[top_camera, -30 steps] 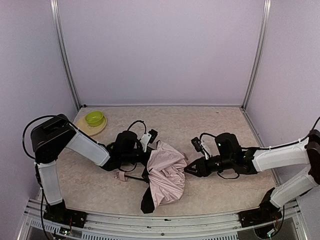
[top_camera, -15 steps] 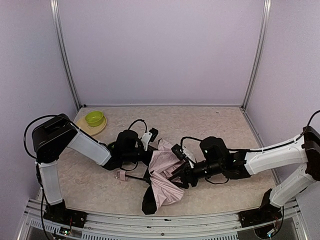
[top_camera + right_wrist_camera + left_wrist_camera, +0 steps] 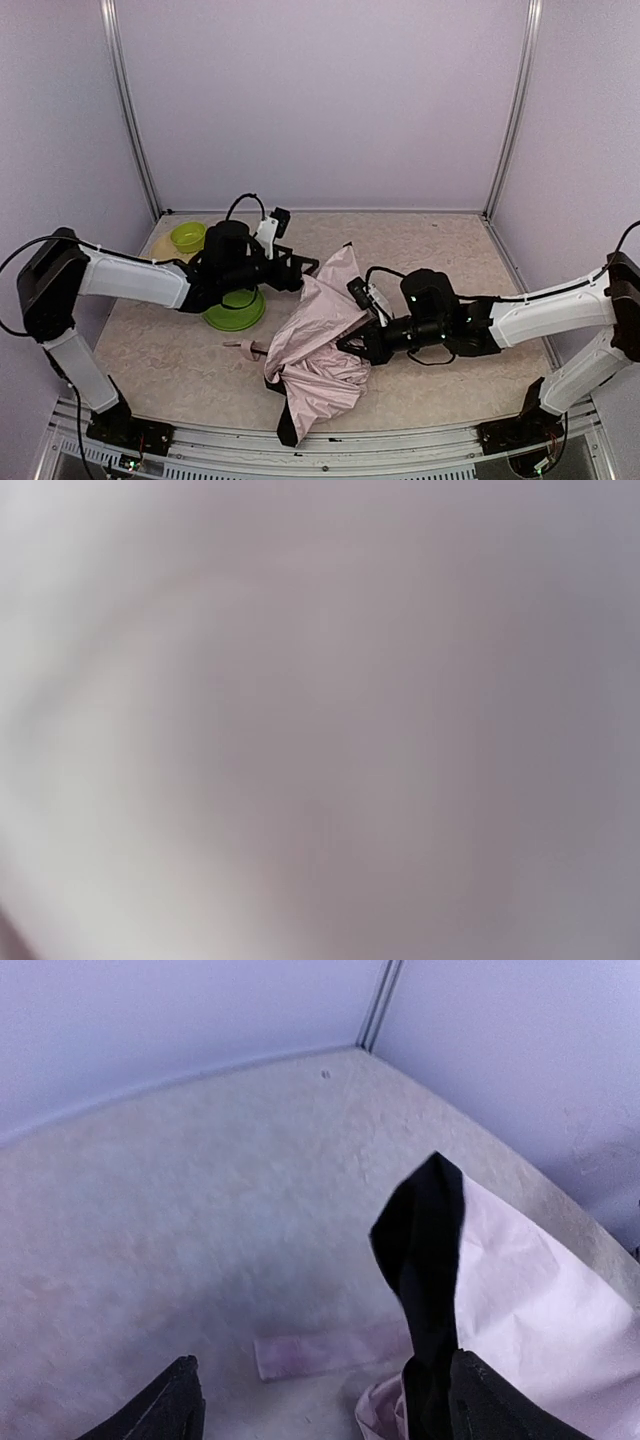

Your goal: Put away the umbrella

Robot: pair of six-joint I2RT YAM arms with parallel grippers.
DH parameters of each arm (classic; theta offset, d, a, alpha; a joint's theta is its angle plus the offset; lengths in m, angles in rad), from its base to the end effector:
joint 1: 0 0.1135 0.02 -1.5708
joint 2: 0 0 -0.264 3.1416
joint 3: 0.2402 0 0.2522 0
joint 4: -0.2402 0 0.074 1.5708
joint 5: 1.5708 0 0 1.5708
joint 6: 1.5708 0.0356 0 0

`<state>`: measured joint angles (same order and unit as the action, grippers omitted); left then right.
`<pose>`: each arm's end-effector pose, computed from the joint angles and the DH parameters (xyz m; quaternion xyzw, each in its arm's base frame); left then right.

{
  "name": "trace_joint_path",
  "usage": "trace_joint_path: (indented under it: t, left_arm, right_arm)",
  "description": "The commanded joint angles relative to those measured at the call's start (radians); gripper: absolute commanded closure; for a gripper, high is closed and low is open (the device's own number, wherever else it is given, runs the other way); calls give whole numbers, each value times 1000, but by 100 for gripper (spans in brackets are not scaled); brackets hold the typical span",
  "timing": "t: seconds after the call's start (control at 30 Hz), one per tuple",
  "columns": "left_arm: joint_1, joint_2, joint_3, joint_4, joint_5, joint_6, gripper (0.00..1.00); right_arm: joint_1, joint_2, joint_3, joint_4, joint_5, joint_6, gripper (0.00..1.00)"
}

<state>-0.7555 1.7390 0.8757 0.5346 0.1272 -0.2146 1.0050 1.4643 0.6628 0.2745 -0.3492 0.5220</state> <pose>0.2680 -0.2587 0.1913 0.2525 0.7722 -0.3165 0.4896 0.1496 0.2584 0.1877 -0.2883 0.8082 0.4483 0.2505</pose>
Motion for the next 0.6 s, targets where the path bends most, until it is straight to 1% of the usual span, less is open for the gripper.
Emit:
trace_joint_path:
  t: [0.0, 0.03, 0.1, 0.17, 0.23, 0.3, 0.33, 0.37, 0.43, 0.5, 0.57]
  left_arm:
    - [15, -212, 116, -175, -158, 109, 10]
    - [15, -242, 146, -232, -170, 127, 7]
    - [12, -300, 179, -328, -182, 122, 6]
    - [3, -375, 156, -395, -170, 46, 8]
    - [-36, -485, 56, -373, -132, -27, 14]
    - [-107, -608, -59, -348, -93, -43, 18]
    - [-141, -660, -104, -367, -102, -42, 18]
    - [-177, -706, -123, -397, -140, -55, 18]
    - [-220, -788, -155, -457, -200, -102, 12]
    - [-243, -834, -205, -467, -192, -146, 9]
    - [-272, -846, -250, -456, -141, -171, 6]
  right_arm:
    - [3, -126, -43, 36, 82, 136, 100]
    - [2, -148, -47, 33, 98, 146, 100]
    - [1, -182, -51, 31, 123, 159, 100]
    - [2, -201, -50, 28, 140, 170, 100]
    - [1, -212, -48, 27, 157, 183, 100]
    - [-6, -217, -51, 23, 176, 190, 100]
    - [-13, -219, -55, 26, 176, 192, 100]
    - [-24, -220, -64, 35, 169, 196, 100]
    - [-53, -224, -80, 59, 146, 208, 100]
    - [-78, -230, -91, 70, 138, 215, 100]
    - [-93, -235, -90, 71, 141, 217, 100]
